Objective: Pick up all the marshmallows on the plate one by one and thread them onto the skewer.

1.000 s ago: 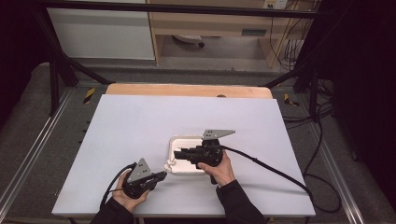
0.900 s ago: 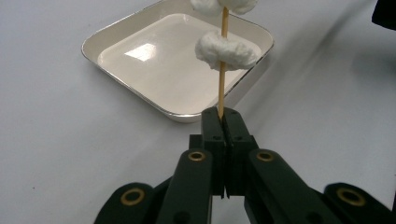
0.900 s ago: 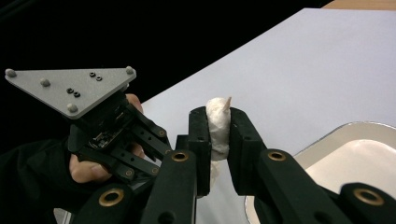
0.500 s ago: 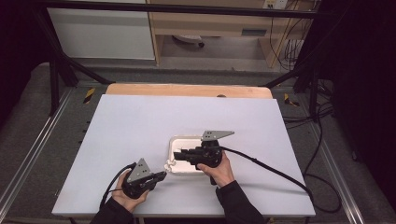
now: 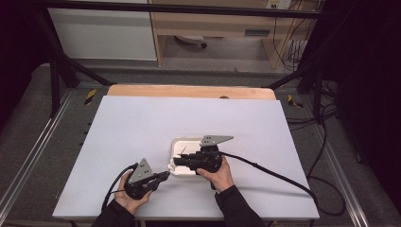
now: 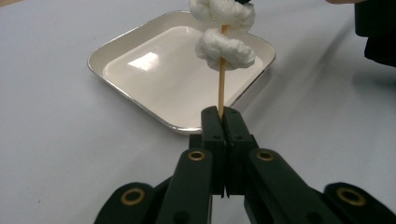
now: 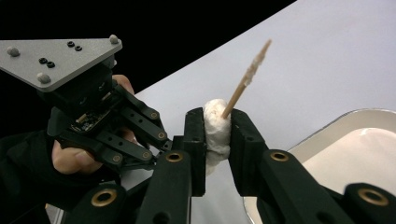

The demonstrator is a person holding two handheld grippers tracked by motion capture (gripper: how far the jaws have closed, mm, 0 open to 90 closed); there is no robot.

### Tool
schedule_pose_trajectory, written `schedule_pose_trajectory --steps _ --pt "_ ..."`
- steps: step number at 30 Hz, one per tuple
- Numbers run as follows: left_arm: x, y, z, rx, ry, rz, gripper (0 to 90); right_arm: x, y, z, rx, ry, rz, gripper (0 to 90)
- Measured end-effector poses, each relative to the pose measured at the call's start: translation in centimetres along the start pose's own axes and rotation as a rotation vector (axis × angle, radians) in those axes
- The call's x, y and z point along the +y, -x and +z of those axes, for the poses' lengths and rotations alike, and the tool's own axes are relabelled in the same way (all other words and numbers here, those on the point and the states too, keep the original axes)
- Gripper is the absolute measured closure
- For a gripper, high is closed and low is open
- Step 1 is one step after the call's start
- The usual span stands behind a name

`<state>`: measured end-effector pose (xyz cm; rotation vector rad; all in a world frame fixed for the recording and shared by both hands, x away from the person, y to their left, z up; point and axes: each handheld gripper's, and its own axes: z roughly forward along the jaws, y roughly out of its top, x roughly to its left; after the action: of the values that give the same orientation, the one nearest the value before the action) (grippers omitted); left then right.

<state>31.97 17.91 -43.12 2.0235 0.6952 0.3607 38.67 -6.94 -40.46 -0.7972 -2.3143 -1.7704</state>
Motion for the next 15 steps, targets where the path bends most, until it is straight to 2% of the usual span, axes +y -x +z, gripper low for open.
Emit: schedule_pose_trajectory --steps 8,15 --pt "0.07 0.02 0.22 -0.012 -0.004 -0.005 89.5 0.35 -0.39 -0.74 -0.039 -0.028 -0.047 60.8" --pt "0.12 0.12 0.11 -0.002 0.006 0.002 89.5 0.54 -0.43 -1.08 -0.062 -0.043 -0.07 52.8"
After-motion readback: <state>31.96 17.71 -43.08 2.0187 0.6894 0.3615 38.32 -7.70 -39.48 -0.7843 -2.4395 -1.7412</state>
